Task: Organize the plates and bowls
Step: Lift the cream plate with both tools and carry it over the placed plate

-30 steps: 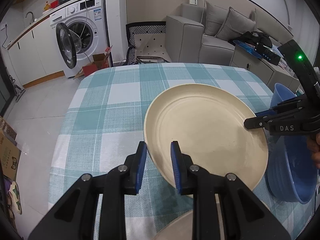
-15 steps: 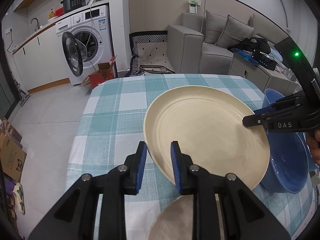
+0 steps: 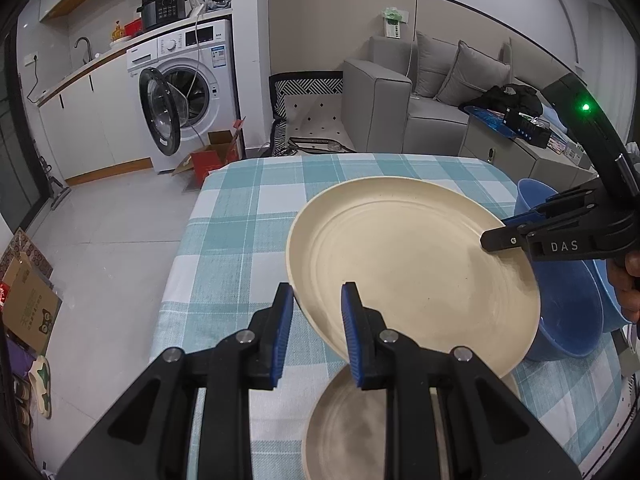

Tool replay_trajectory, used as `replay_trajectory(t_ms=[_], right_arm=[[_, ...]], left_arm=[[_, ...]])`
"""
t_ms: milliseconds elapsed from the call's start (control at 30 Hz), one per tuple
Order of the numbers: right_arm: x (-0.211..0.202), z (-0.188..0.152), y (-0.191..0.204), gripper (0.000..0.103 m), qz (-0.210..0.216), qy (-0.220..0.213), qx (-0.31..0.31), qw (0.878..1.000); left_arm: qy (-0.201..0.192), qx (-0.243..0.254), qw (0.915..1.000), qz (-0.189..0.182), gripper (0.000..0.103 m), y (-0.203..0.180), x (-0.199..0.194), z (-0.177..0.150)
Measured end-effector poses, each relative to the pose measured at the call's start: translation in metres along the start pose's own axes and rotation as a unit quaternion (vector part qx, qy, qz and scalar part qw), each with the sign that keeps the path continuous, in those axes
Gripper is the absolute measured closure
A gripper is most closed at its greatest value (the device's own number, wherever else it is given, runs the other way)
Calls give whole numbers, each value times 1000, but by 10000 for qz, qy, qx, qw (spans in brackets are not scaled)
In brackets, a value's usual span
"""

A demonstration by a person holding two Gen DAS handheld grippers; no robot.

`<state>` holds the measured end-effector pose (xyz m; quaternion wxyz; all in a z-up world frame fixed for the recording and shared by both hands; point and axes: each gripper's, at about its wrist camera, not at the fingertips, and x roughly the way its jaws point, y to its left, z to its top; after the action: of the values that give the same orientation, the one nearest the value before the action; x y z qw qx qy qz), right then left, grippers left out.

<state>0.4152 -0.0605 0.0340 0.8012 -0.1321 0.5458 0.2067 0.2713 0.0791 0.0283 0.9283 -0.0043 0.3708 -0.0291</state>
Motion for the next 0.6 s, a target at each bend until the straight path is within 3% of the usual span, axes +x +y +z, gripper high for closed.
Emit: replay_trajectory(t_ms=[600], right_arm=[[6,-37,34,84,70,49,-365,9993]], left_arm=[[-8,-112,9999,95,80,8,-24,-34]])
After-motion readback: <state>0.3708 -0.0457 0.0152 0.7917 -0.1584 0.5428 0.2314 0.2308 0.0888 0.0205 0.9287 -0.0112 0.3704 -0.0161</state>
